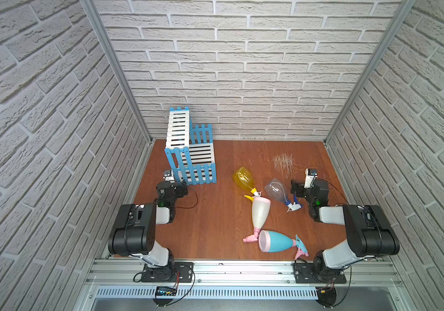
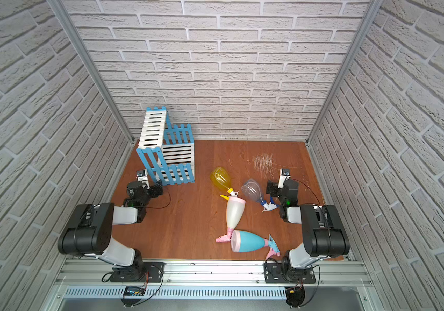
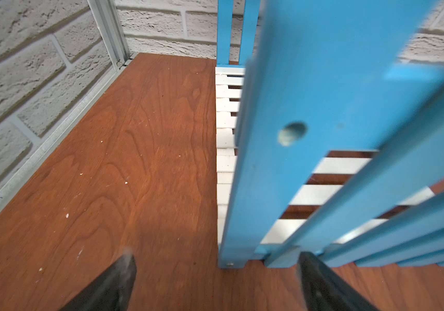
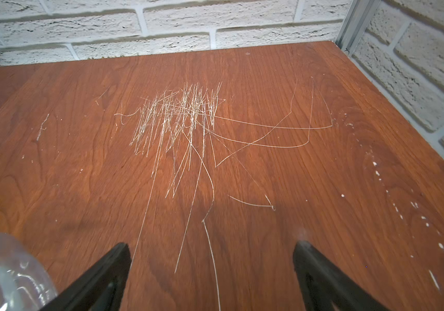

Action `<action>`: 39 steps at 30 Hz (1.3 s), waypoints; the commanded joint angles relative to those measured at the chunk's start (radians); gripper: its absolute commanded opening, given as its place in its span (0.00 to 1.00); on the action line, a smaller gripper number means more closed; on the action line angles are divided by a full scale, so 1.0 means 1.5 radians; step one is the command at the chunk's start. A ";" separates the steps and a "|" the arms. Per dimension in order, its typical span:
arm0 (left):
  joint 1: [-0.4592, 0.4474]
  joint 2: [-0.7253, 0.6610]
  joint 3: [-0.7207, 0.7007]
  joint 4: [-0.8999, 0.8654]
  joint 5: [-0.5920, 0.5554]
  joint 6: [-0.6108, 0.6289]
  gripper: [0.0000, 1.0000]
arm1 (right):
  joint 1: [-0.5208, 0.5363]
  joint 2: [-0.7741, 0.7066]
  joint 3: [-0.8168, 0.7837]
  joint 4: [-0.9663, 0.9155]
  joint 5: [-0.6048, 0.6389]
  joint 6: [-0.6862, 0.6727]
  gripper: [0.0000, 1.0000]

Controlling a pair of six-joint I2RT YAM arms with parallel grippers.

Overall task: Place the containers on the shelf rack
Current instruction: Adjust the shelf at the center of the board.

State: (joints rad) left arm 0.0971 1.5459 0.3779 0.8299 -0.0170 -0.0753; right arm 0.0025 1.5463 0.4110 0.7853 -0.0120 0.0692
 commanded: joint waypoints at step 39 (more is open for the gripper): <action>0.014 -0.473 0.445 -0.858 0.141 -0.166 0.98 | 0.332 -0.132 0.425 -0.487 -0.374 -0.008 0.92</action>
State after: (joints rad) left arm 0.1089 0.7620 0.9894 -0.2882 0.0875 -0.3305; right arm 0.4492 1.2800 1.0080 0.0452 -0.5312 0.1040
